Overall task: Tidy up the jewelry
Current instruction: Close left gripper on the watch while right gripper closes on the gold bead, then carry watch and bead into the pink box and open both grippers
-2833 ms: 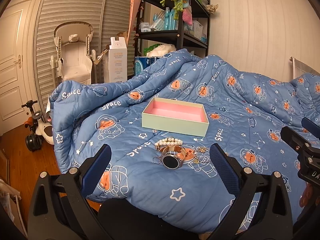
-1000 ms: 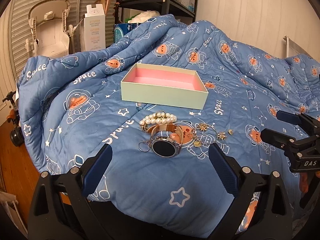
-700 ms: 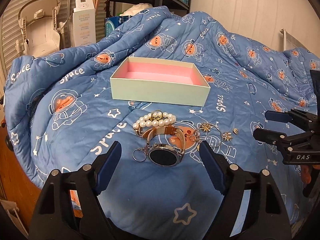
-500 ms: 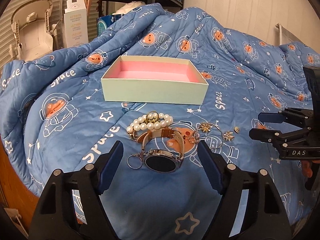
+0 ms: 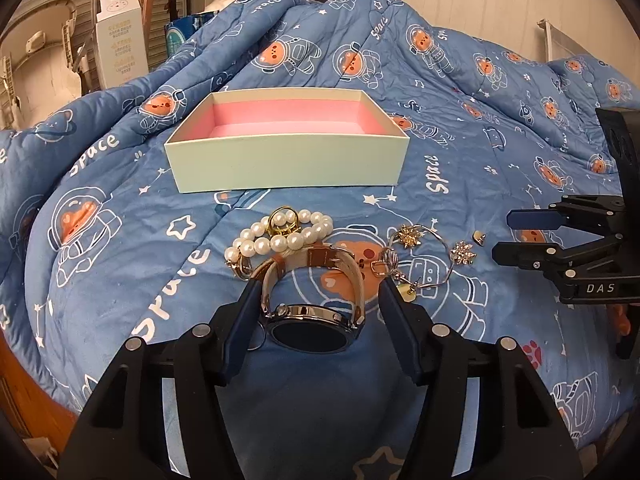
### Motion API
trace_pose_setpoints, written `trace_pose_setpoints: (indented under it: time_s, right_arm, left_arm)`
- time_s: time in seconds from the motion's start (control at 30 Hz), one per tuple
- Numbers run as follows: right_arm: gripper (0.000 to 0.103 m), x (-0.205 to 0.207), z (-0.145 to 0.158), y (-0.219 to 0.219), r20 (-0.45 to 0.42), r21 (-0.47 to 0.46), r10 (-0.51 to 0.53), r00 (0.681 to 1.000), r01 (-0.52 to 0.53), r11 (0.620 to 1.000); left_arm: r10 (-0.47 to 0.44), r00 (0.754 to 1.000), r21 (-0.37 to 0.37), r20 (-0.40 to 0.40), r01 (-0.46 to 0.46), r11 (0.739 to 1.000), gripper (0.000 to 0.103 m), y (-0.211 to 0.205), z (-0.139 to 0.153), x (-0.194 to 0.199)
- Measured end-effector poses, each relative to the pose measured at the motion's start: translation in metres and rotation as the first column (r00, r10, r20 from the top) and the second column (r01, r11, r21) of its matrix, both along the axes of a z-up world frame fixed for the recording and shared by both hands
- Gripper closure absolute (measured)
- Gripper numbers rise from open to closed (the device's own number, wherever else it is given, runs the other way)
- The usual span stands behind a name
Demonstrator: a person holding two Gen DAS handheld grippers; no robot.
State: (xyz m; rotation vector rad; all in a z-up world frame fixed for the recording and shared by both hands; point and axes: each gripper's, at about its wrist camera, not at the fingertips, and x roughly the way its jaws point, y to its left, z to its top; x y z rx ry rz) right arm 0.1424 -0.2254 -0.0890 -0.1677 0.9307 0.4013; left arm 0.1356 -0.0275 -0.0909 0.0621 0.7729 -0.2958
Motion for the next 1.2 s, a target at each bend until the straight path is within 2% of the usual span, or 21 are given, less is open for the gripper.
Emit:
trace_pose_setpoints:
  time_s: [0.13,0.47,0.63,0.7,0.97,1.2]
  right_arm:
    - [0.061,0.004,-0.004,0.003,-0.017,0.012,0.010,1.000,-0.010,1.000]
    - [0.071,0.014,-0.013,0.009,-0.041,0.026,0.012,0.999,-0.011,1.000]
    - [0.086,0.014,-0.013,0.010,-0.045,0.029,0.019,0.999,-0.018,0.999]
    - [0.089,0.014,-0.013,0.009,-0.047,0.033,0.016,0.999,-0.014,0.999]
    - [0.089,0.014,-0.010,0.008,-0.056,0.037,0.013,0.998,-0.010,0.999]
    - [0.089,0.016,0.008,0.008,-0.082,0.099,0.029,0.996,-0.020,0.995]
  left_arm:
    - [0.013,1.000,-0.001,0.010,-0.013,1.000,0.052,0.000,0.000,-0.004]
    - [0.013,1.000,-0.050,-0.006,-0.013,0.999,0.053,-0.003,0.000,-0.003]
    - [-0.001,1.000,-0.077,-0.013,0.000,0.997,0.053,-0.007,0.002,-0.004]
    - [0.000,1.000,-0.089,-0.015,-0.001,0.996,0.053,-0.007,0.002,-0.005]
    - [0.010,1.000,-0.152,-0.023,-0.013,0.988,0.054,-0.001,0.010,-0.012]
    - [0.019,1.000,-0.202,-0.017,-0.022,0.979,0.054,0.010,0.026,-0.015]
